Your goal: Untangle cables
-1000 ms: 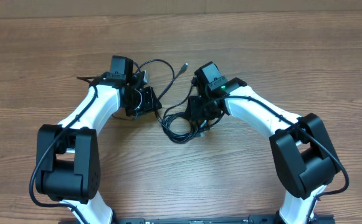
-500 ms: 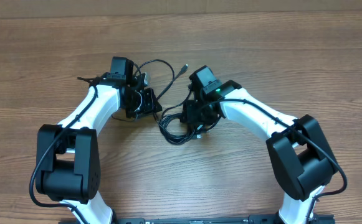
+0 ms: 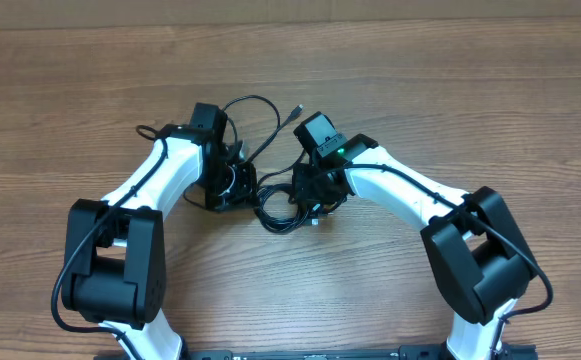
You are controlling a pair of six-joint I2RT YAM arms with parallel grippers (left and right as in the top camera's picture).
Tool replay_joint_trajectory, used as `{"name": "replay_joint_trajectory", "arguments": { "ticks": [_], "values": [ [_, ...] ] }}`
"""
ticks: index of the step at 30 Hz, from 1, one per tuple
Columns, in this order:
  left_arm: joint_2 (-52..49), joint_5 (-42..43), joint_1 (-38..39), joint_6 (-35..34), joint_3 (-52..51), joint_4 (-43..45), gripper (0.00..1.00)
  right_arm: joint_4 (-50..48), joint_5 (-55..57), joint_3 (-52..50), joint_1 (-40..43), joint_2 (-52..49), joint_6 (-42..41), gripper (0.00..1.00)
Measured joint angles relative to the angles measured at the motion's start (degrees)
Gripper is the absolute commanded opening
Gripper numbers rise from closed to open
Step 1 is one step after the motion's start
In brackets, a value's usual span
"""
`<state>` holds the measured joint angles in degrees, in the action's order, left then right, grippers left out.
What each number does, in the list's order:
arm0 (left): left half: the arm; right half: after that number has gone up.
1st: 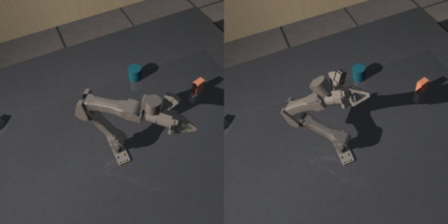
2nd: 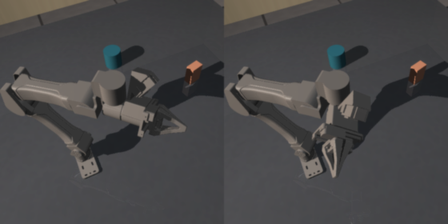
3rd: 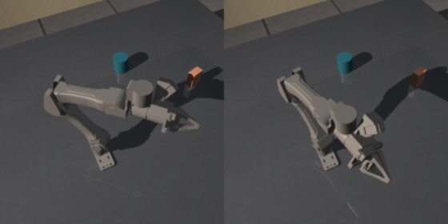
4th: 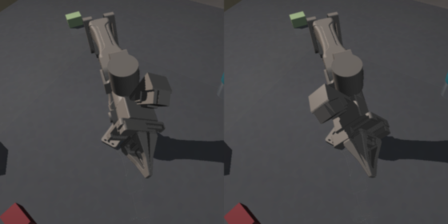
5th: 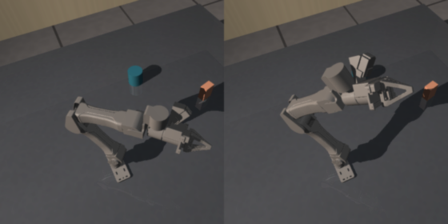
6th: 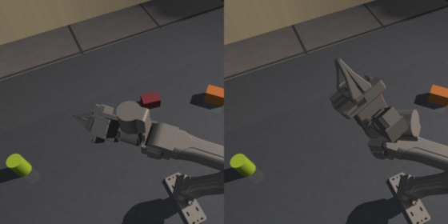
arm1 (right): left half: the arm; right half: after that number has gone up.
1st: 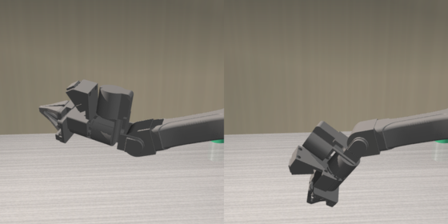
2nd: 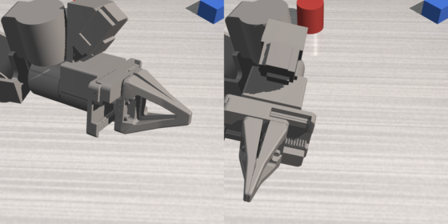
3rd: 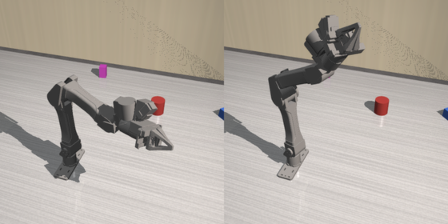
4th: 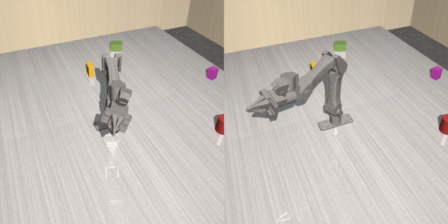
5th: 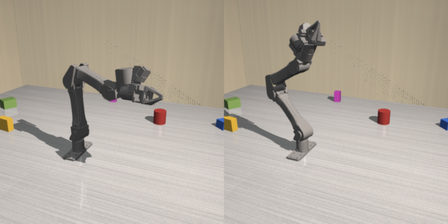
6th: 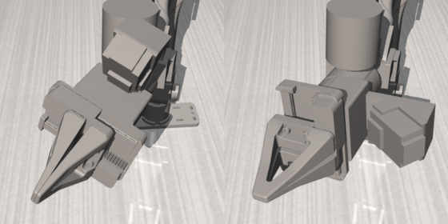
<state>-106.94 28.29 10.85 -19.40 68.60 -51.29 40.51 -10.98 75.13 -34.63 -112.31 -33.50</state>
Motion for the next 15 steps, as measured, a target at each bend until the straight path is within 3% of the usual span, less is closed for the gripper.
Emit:
{"name": "replay_joint_trajectory", "arguments": {
  "ticks": [5,10,11,14,15],
  "values": [
    [0.02,2.84,0.24,-0.37,0.00,-2.14,0.04,-0.90,-0.26,0.00,0.00,-1.92,-1.53,0.25],
    [0.02,0.37,2.95,-4.66,0.00,-3.19,0.06,-1.90,-0.74,0.00,-0.02,-2.47,-2.19,0.24],
    [0.02,-1.22,3.98,-6.25,0.00,-3.37,0.09,-1.99,-0.81,0.00,0.00,-2.47,-2.27,0.24],
    [0.02,-5.73,6.64,-11.67,0.00,-3.04,0.33,-2.12,-0.79,0.00,0.00,-2.47,-2.34,0.24],
    [0.02,-6.95,7.32,-13.20,0.00,-2.62,0.37,-2.16,-0.79,0.00,0.00,-2.47,-2.32,0.25]
  ]
}}
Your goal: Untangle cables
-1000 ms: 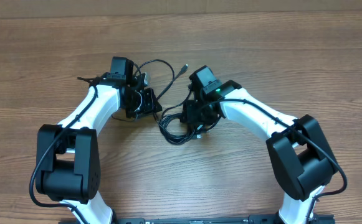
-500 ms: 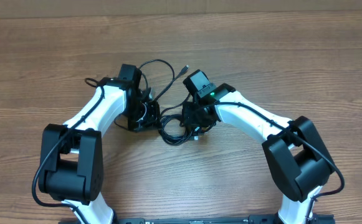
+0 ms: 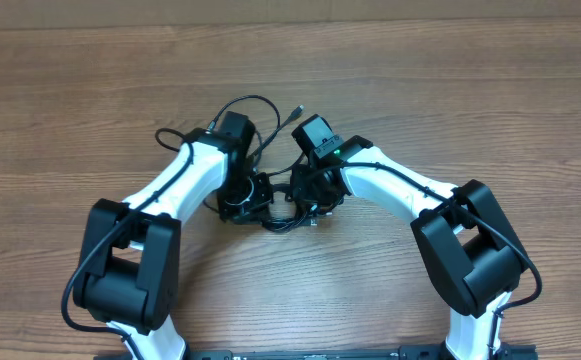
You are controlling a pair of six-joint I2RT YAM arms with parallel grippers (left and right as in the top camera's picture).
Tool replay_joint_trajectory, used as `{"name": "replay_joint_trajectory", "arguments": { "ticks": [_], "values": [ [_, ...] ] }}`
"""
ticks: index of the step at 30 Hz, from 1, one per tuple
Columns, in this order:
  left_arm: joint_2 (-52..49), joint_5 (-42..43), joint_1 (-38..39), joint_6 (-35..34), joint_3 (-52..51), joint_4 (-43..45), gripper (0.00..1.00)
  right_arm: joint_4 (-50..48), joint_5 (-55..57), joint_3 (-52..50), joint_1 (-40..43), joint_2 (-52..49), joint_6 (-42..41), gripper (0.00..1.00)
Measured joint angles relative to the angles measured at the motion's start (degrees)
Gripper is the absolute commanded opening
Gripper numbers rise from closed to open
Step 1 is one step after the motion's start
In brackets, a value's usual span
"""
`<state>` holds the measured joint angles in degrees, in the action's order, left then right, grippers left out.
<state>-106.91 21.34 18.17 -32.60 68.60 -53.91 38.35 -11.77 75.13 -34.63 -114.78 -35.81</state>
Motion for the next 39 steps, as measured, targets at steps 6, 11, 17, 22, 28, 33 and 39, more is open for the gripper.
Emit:
{"name": "replay_joint_trajectory", "arguments": {
  "ticks": [6,11,17,22,28,33,39],
  "values": [
    [0.00,-3.23,1.33,-4.57,-0.02,1.88,0.51,-0.55,0.39,0.00,0.00,-0.07,-0.22,0.35],
    [0.00,-4.28,1.31,-5.86,-0.02,4.79,0.25,-1.84,0.42,0.00,0.20,-0.11,-0.22,0.36],
    [0.00,-4.50,1.31,-9.05,-0.02,5.97,0.18,-1.31,-0.92,0.00,1.90,-0.15,-0.22,0.36],
    [0.00,-4.42,1.38,-10.19,-0.02,5.57,0.18,-0.76,-1.36,0.00,2.38,-0.15,-0.22,0.41],
    [0.00,-4.59,3.06,-11.10,-0.02,5.27,0.23,-0.76,-1.36,0.00,2.34,-0.15,-0.22,0.41],
    [0.00,-4.94,3.63,-12.96,-0.02,5.29,0.24,-0.79,-1.38,0.00,2.36,-0.15,-0.24,0.41],
    [0.00,-6.05,4.07,-15.02,-0.70,6.91,0.23,-0.83,-1.33,0.00,2.34,-0.15,-0.22,0.41]
  ]
}}
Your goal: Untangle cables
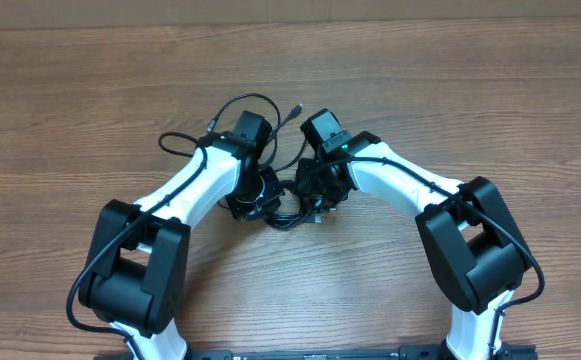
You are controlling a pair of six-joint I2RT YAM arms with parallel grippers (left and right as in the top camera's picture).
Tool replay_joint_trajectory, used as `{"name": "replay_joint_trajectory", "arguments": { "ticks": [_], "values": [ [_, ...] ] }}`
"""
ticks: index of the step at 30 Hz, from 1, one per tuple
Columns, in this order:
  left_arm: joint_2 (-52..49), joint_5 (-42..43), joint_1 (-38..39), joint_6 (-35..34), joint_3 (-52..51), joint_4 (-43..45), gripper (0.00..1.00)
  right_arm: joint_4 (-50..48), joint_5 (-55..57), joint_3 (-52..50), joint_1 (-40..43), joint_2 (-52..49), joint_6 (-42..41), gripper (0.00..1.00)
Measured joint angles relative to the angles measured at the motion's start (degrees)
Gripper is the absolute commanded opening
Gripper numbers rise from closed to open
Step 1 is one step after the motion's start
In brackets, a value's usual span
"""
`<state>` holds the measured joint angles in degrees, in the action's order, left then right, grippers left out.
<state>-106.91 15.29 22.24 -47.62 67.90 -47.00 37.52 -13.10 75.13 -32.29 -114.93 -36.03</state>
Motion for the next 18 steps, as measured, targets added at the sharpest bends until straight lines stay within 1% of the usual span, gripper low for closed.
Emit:
{"name": "replay_joint_trajectory", "arguments": {
  "ticks": [3,8,10,16,18],
  "values": [
    [0.00,-0.39,0.70,-0.37,-1.31,2.12,0.22,0.00,-0.02,0.00,0.02,0.00,-0.02,0.42],
    [0.52,-1.03,1.77,-0.57,-3.41,7.08,0.13,0.00,-0.02,0.00,0.02,0.00,0.02,0.41],
    [0.55,-1.07,2.08,-0.55,-4.17,8.33,0.13,-0.07,0.02,0.00,0.02,0.00,0.00,0.41],
    [0.74,-0.90,2.19,-0.68,-4.44,9.18,0.29,-0.52,0.02,0.00,0.02,0.00,0.02,0.41],
    [0.79,-0.94,2.29,-0.70,-4.44,9.38,0.31,-0.57,0.00,0.00,0.02,0.00,0.00,0.42]
  ]
}}
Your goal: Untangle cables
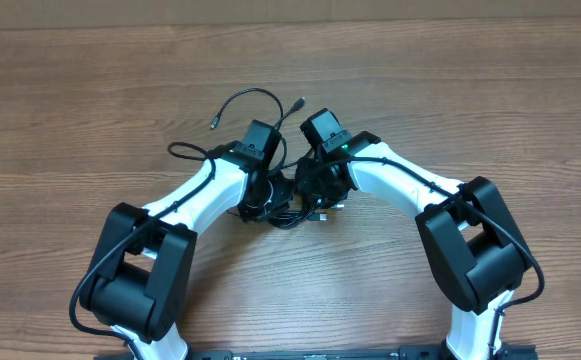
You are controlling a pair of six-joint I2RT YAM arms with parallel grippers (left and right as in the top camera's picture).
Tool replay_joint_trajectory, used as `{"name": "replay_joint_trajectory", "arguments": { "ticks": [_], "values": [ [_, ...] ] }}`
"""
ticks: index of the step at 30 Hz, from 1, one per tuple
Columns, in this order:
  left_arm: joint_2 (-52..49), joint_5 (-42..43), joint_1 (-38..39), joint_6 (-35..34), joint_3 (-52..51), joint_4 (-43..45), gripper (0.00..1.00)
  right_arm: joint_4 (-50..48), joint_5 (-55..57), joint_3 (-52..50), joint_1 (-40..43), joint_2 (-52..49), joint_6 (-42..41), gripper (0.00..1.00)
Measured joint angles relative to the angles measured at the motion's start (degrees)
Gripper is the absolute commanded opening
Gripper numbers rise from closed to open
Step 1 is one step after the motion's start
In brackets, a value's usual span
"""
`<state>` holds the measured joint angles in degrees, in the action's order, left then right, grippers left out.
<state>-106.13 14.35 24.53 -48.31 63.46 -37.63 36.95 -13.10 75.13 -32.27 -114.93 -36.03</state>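
Note:
A bundle of thin black cables (288, 212) lies knotted on the wooden table (470, 90) between my two wrists. One strand arcs away behind them as a loop (248, 94). It ends in a small plug (215, 125) on the left, and another plug (298, 102) shows on the right. My left gripper (266, 196) and my right gripper (312, 196) both point down into the knot, almost touching each other. Their fingers are hidden under the wrist housings, so whether they hold a cable does not show.
Both white arms reach in from the near edge and bend toward the middle. The left arm's own black lead (185, 152) bulges out beside its forearm. Bare wood surrounds the tangle.
My left wrist has shifted a little further right and now sits tight against the right wrist over the knot. The right arm and the far loop look unchanged.
My left gripper stood left of the tangle, apart from the right gripper, which hung over the knot. It then stood closer, then beside the knot, and now against the right wrist. The right arm stayed nearly still.

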Motion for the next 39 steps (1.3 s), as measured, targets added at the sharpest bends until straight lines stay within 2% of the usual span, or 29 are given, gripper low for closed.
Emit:
{"name": "replay_joint_trajectory", "arguments": {
  "ticks": [4,7,11,13,15,21,28,35,39],
  "values": [
    [0.07,-0.07,0.20,-0.02,0.00,0.04,0.30,-0.09,0.00,0.00,-0.02,0.00,-0.02,0.45],
    [0.07,-0.28,0.20,-0.24,-0.02,-0.13,0.18,0.02,0.00,-0.02,0.00,0.00,0.07,0.45],
    [0.07,-0.81,0.20,-0.26,-0.11,-0.66,0.13,1.92,-0.02,0.00,-0.02,0.00,0.07,0.43],
    [0.07,-1.18,0.20,-0.24,-0.11,-0.87,0.12,3.13,-0.02,0.00,-0.09,0.00,0.24,0.36],
    [0.07,-1.40,0.20,-0.28,-0.11,-0.90,0.05,3.80,-0.20,-0.02,-0.11,0.00,0.52,0.25],
    [0.07,-1.25,0.20,0.37,-0.11,-1.42,0.04,4.07,-0.87,0.00,-0.35,0.00,0.74,0.04],
    [2.08,-1.20,-0.63,4.85,-0.11,-3.04,0.04,2.89,-8.02,-0.02,0.48,0.00,4.68,0.04],
    [13.05,-3.15,-1.01,6.73,-0.07,-2.99,0.04,1.92,-21.22,-0.02,5.14,0.00,10.19,0.04],
    [16.70,-3.52,-1.01,6.78,0.13,-3.08,0.04,1.49,-24.59,-0.02,6.60,0.00,11.10,0.04]
  ]
}}
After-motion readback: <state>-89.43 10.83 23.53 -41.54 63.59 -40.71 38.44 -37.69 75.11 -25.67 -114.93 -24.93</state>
